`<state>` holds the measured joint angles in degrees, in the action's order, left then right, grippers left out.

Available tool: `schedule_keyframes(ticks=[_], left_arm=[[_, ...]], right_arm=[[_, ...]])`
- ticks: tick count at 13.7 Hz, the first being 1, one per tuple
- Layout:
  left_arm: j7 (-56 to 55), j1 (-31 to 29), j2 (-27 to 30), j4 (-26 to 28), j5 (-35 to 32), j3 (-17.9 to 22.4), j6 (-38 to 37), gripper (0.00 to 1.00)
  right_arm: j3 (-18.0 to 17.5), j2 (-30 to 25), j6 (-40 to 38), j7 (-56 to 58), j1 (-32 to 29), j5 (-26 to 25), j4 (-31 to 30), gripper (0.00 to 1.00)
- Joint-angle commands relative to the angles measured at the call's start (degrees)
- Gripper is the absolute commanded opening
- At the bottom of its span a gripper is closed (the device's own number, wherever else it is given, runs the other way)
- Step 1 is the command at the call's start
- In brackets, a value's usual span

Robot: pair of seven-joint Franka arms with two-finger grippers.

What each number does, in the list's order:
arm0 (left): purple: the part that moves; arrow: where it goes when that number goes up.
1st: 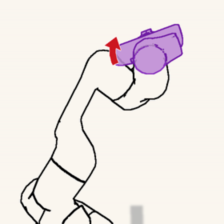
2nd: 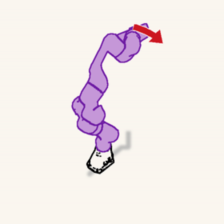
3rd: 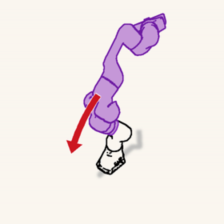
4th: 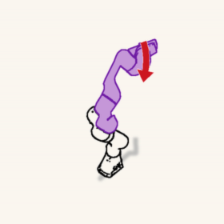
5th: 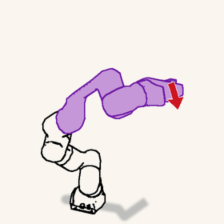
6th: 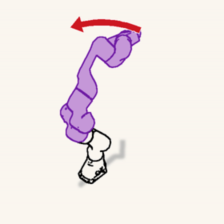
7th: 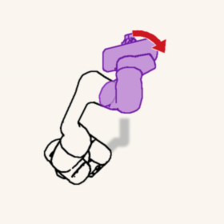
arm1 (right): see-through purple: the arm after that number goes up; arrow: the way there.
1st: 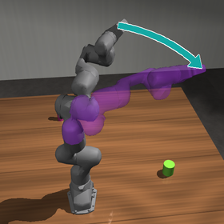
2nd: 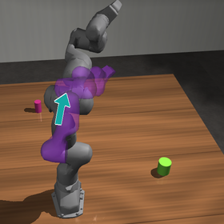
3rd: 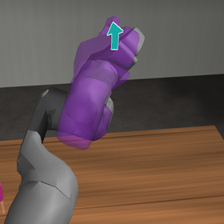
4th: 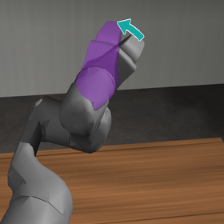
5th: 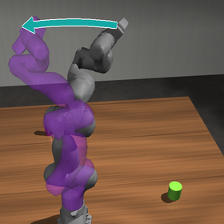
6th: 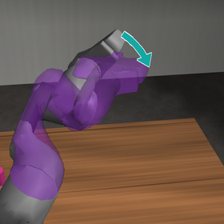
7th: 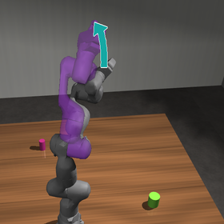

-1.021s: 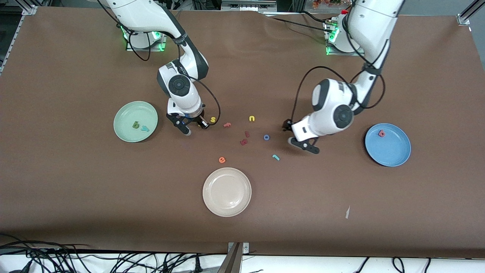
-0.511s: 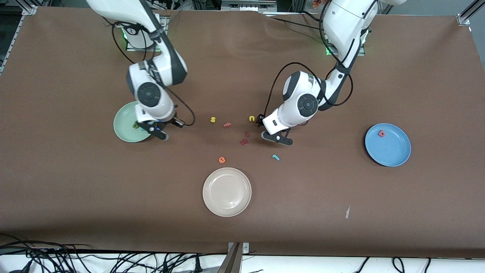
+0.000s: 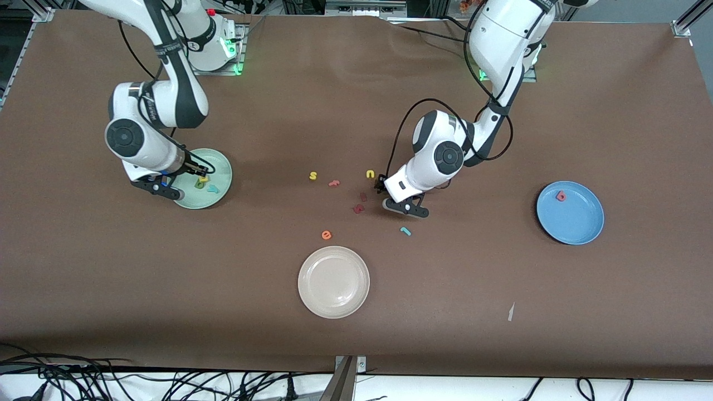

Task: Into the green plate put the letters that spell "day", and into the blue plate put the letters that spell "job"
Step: 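Lower the yellow letter onto the green plate and open the right gripper, then grasp the blue letter o with the left gripper while the right gripper retracts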

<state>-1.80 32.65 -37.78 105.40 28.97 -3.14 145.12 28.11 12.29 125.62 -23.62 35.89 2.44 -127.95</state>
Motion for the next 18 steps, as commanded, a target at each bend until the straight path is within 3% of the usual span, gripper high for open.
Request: schedule_keyframes(ticks=[1,3,5,9,10,12,15,18], left_arm=[[0.66,0.74,-0.8,-1.25,0.74,0.41,0.61,0.67],[0.74,0.74,-0.89,-1.25,0.65,0.41,0.61,0.51],[0.74,0.92,-1.33,-1.25,0.65,0.41,1.3,0.49],[0.74,1.54,-1.94,-1.25,-1.81,0.41,2.1,0.49],[0.74,1.54,-1.94,-1.25,-2.51,0.41,2.1,0.45],[0.74,1.36,-2.03,-1.16,-4.27,0.5,2.1,0.34],[0.74,1.1,-2.38,-1.16,-5.59,0.76,2.1,0.21],[0.66,0.57,-2.56,-1.16,-5.59,0.94,2.1,0.11]], right_arm=[[-0.69,-4.81,-2.22,0.94,0.59,0.2,-1.17,1.0],[-0.96,-7.7,-6.06,1.21,0.59,-0.24,0.49,1.0],[-1.04,-10.08,-14.22,3.31,0.59,-0.24,5.48,1.0],[-0.96,-10.09,-34.79,9.28,0.59,-0.24,23.49,1.0],[-0.96,-10.09,-37.53,10.77,0.67,-0.24,26.75,1.0],[-0.43,-10.35,-41.23,13.24,0.67,-0.15,31.25,1.0],[-0.69,-9.92,-40.12,17.53,-0.98,0.28,33.82,1.0],[-12.7,-10.09,-37.57,21.34,-15.35,0.9,34.25,1.0]])
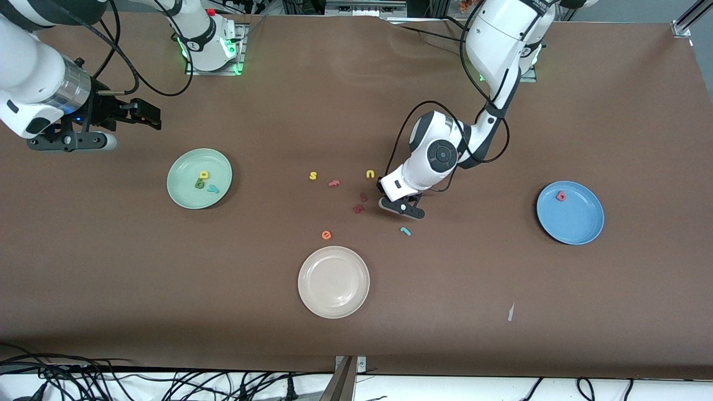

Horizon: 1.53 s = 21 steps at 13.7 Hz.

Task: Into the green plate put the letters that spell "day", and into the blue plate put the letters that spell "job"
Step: 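Grasp the blue letter o with the left gripper while the right gripper retracts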

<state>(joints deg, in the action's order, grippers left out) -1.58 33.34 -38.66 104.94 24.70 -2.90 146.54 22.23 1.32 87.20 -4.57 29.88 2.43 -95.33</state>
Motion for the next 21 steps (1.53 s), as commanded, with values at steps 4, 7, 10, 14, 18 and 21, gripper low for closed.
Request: schedule_keyframes(ticks=[4,7,10,14,18,21], left_arm=[[0.17,-0.21,-0.9,-0.79,-1.24,0.71,0.59,0.61],[0.26,-0.65,1.39,-0.79,-1.32,0.71,0.59,0.9],[0.26,-0.47,1.48,-3.06,-4.99,0.8,0.59,0.9],[-0.36,0.93,0.69,-3.51,-10.81,0.8,0.68,0.83],[-0.45,1.64,-0.28,-3.43,-12.73,1.5,0.68,0.81],[-3.24,1.73,-0.54,-3.43,-18.8,1.76,0.68,0.81]], right_arm=[[-16.57,-0.87,5.71,2.46,-17.3,-1.27,3.05,1.0],[-19.85,-1.5,2.1,1.94,-22.32,-0.76,3.05,1.0],[-19.94,-1.76,2.27,2.02,-22.41,-0.93,3.13,1.0],[-19.33,-1.33,2.71,2.11,-22.5,-1.81,3.31,1.0],[-19.15,-1.85,2.01,1.94,-22.76,-1.2,3.4,1.0],[-18.45,-2.64,1.48,2.02,-22.76,-1.37,2.96,1.0]])
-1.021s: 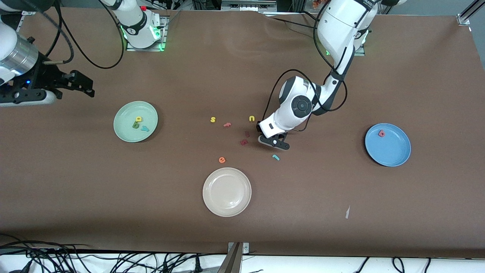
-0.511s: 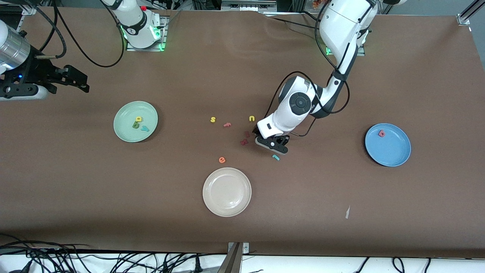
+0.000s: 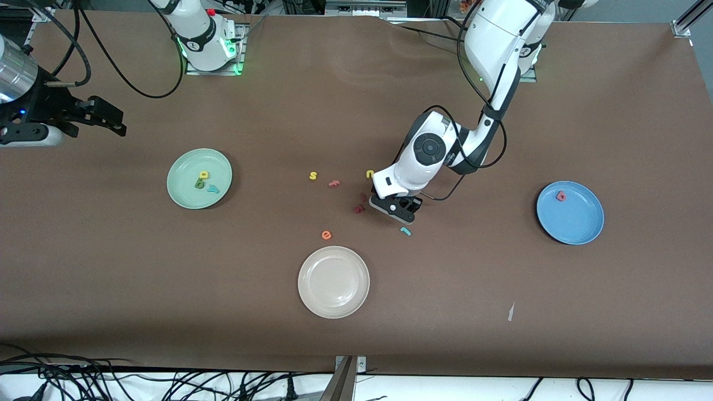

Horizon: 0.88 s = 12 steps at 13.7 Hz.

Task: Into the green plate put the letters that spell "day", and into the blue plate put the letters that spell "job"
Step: 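Grasp the blue letter o with the left gripper while the right gripper retracts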

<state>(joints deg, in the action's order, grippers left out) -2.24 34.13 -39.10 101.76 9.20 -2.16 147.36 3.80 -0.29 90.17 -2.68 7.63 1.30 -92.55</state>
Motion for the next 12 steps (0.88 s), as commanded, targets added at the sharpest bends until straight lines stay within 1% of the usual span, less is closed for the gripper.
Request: schedule_keyframes(ticks=[1,3,8,12], left_arm=[[-3.81,1.03,-0.36,-0.24,-3.92,1.01,-0.15,0.81],[-4.18,1.11,-0.45,-0.24,-4.19,1.01,-0.15,0.8],[-6.99,3.57,-1.24,-0.33,-4.36,1.01,-0.15,0.8],[-6.9,3.49,-1.51,-0.33,-5.42,1.1,-0.15,0.79]], right_arm=[[0.07,-0.77,-0.96,0.13,-0.43,-0.07,0.36,1.0],[-0.19,-0.67,-0.61,0.04,-0.42,0.19,0.36,1.0],[-0.28,-0.85,-1.3,0.04,-0.42,0.28,0.27,1.0],[-0.2,-0.67,-0.87,0.04,-0.42,0.37,0.18,1.0]])
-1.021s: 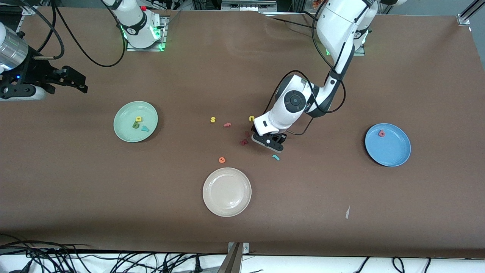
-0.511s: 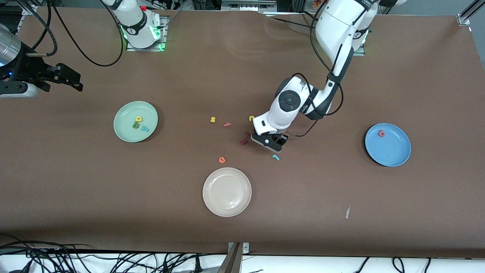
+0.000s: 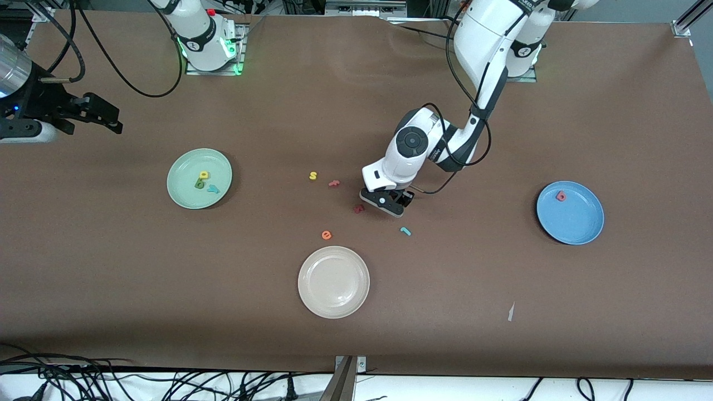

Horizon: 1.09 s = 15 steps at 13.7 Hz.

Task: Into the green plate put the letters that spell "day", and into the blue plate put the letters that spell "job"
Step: 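Grasp the blue letter o with the left gripper while the right gripper retracts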

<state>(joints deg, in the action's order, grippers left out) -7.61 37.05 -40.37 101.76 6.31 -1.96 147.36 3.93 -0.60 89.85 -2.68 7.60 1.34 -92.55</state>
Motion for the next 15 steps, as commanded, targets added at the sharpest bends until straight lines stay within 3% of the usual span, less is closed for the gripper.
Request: schedule_keyframes(ticks=[1,2,4,6,10,15], left_arm=[[-1.53,0.57,-0.32,-0.34,-2.53,0.9,-0.14,0.77],[-1.44,0.57,-0.41,-0.34,-2.62,0.99,-0.14,0.72],[-1.17,0.57,-0.59,-0.34,-4.18,1.34,-0.14,0.5],[-1.17,0.57,-0.67,-0.34,-5.34,1.6,-0.14,0.41],[-1.17,0.39,-0.59,-0.34,-5.34,1.69,-0.14,0.13],[3.81,-7.05,3.27,0.45,-5.69,1.61,-1.19,0.04]], right_arm=[[-0.24,-0.28,-0.46,0.04,-0.39,0.33,0.18,1.0],[-0.93,-0.37,-0.55,0.04,-0.65,0.42,0.18,1.0],[-2.78,-0.54,-0.81,-0.05,-2.83,0.42,0.18,1.0],[-5.06,-0.37,-0.64,-0.05,-6.08,0.42,0.18,1.0],[-7.69,-0.54,-0.64,-0.31,-8.73,0.42,0.09,1.0],[-7.53,-0.72,-0.81,-0.4,-8.13,0.42,0.09,1.0]])
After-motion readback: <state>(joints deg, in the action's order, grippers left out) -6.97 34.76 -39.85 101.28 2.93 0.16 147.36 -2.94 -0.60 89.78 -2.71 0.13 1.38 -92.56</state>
